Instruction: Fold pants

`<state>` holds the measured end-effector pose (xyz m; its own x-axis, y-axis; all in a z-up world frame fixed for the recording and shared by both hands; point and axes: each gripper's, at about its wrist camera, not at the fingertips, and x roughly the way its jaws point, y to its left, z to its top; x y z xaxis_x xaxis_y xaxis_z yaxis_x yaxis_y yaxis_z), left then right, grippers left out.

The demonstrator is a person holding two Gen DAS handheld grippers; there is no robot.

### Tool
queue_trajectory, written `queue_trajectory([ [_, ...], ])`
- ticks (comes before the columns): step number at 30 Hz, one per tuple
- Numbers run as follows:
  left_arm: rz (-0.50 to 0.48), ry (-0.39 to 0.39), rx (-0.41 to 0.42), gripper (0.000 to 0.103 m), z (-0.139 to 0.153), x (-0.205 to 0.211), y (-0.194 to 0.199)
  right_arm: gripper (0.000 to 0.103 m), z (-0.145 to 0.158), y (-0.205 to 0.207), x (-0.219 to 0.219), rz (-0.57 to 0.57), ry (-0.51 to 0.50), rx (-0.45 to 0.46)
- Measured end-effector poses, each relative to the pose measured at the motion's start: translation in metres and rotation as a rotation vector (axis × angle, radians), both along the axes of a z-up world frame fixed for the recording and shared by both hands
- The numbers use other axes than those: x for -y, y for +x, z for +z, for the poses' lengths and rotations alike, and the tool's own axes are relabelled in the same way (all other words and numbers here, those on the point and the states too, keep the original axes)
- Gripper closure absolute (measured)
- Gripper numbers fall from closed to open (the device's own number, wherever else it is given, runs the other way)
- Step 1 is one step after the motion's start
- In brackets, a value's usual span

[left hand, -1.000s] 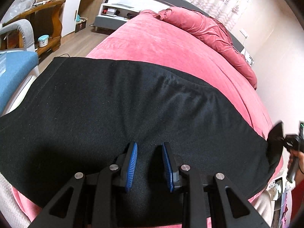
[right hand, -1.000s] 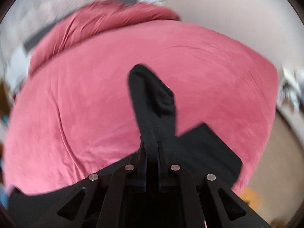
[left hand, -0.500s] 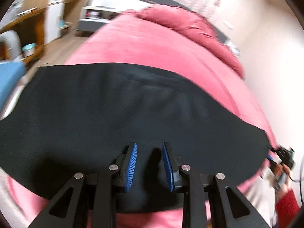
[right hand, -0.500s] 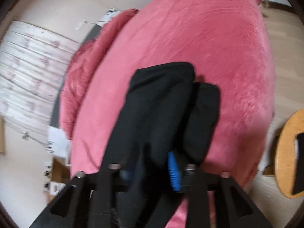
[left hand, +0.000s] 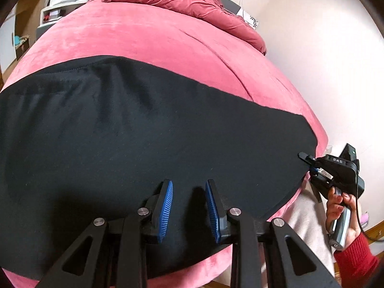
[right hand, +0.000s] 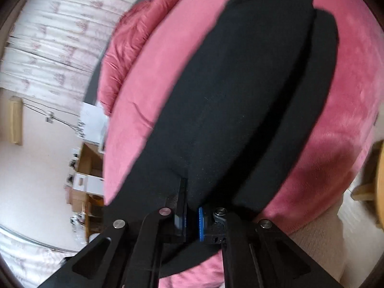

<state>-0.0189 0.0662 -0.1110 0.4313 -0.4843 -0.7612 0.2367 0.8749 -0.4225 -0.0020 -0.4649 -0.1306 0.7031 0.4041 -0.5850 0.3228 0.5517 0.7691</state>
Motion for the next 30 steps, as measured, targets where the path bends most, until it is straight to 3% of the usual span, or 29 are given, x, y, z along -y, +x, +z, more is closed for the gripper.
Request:
queue_trajectory([
  [4, 0.011, -0.027, -0.011, 0.074, 0.012, -0.009, -0.001, 0.096, 0.028, -0.014, -0.008, 0.058, -0.055, 0.038],
  [6, 0.013, -0.014, -0.042, 0.074, 0.005, -0.011, -0.002, 0.096, 0.021, -0.013, -0.014, 0.086, -0.088, -0.011],
  [10, 0.026, -0.014, -0.050, 0.074, -0.003, -0.013, -0.005, 0.091, -0.011, 0.013, -0.010, 0.082, -0.057, -0.083],
  [12, 0.017, 0.008, -0.047, 0.074, 0.001, -0.010, -0.004, 0.091, -0.017, 0.009, 0.000, 0.031, 0.011, -0.040],
  [14, 0.009, 0.022, -0.040, 0.074, 0.002, -0.007, -0.004, 0.086, -0.015, 0.006, 0.012, -0.032, 0.021, -0.012],
  [18, 0.014, 0.028, -0.037, 0.074, 0.001, -0.002, -0.001, 0.085, -0.012, 0.007, 0.051, -0.173, 0.036, 0.007],
  [21, 0.014, 0.036, -0.034, 0.074, 0.003, 0.001, -0.003, 0.085, -0.008, 0.019, 0.083, -0.297, 0.050, 0.013],
  [24, 0.024, 0.033, -0.028, 0.074, 0.004, 0.002, -0.008, 0.085, 0.001, 0.028, 0.107, -0.338, 0.014, -0.032],
  [25, 0.030, 0.032, -0.019, 0.074, 0.006, 0.002, -0.007, 0.092, 0.004, 0.033, 0.112, -0.329, 0.013, -0.040],
  [30, 0.088, 0.053, 0.005, 0.074, 0.012, -0.007, -0.001, 0.095, 0.030, 0.043, 0.114, -0.304, 0.006, 0.130],
])
